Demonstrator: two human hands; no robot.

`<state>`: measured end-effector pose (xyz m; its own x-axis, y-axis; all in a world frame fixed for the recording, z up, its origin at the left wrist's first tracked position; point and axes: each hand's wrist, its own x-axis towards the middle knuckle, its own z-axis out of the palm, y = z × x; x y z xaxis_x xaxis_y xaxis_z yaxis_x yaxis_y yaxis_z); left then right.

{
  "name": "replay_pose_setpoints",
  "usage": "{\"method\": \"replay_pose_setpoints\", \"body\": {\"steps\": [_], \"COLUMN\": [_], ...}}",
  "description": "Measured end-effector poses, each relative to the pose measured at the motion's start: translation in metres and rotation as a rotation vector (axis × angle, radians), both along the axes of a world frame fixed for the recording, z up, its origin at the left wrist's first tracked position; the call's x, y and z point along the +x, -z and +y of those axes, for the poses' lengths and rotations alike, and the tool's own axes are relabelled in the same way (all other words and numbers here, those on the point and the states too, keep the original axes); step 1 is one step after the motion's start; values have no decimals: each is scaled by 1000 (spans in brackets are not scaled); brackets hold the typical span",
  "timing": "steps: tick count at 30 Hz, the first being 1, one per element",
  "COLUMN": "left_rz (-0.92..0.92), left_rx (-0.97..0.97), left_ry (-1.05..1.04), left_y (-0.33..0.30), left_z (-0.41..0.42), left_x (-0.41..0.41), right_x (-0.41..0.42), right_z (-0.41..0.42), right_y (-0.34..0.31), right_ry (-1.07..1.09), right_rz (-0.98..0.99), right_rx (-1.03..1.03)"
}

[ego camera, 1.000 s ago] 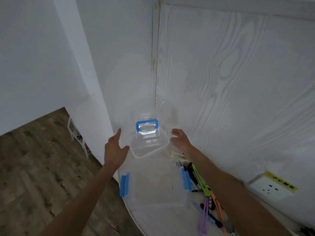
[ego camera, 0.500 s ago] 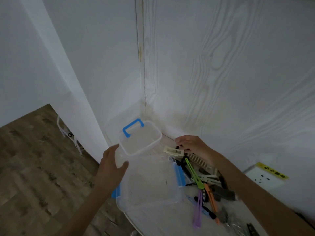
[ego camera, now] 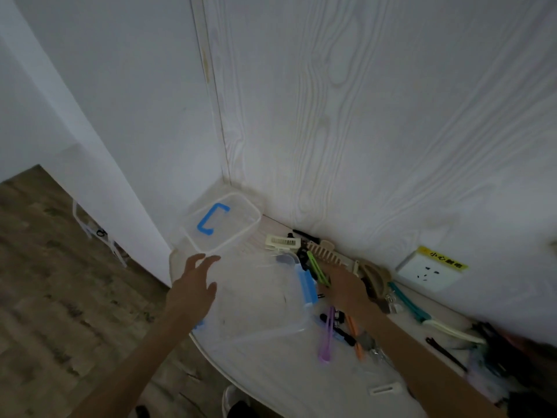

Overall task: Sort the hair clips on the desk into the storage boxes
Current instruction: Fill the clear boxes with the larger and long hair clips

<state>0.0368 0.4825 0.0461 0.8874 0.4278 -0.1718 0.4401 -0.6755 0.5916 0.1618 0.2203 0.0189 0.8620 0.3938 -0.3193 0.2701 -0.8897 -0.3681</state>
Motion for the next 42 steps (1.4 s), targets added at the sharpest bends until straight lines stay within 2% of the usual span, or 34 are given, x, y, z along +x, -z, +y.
{"method": "replay_pose_setpoints", "body": {"steps": [3, 8, 14, 17, 19, 24, 27, 30, 34, 37, 42], "left_rz": [-23, 33, 100, 218, 281, 124, 218, 288, 262, 263, 200], "left_rx": [23, -12, 18, -44, -110, 144, 226, 393, 636, 540, 42], "left_ry": [42, 114, 258, 388, 404, 385, 533, 604, 594, 585, 346], "left_y": [-1, -5, -13, -22, -30, -23, -4, 15, 21, 19, -9], "left_z": [-2, -13, -32, -37, -36, -41, -57, -65, -59, -51, -44], "left_x": [-3, -2, 18, 36, 52, 103, 126, 140, 147, 145, 122], "right_x": [1, 4, 9, 16, 26, 42, 44, 45, 49, 46, 37], "right_z": [-13, -32, -50, -52, -47, 7, 39, 50, 41, 28, 7], "right_y": [0, -5, -15, -27, -31, -38, -19, -4, -5, -16, -50], "right_ry": [1, 43, -63, -106, -99, -121, -207, -166, -166, -132, 26], "right_rz": [32, 65, 157, 58, 41, 79, -15, -111, -62, -23, 100], "right_rx": [-76, -49, -248, -357, -332, -50, -101, -117, -86, -8, 154]}}
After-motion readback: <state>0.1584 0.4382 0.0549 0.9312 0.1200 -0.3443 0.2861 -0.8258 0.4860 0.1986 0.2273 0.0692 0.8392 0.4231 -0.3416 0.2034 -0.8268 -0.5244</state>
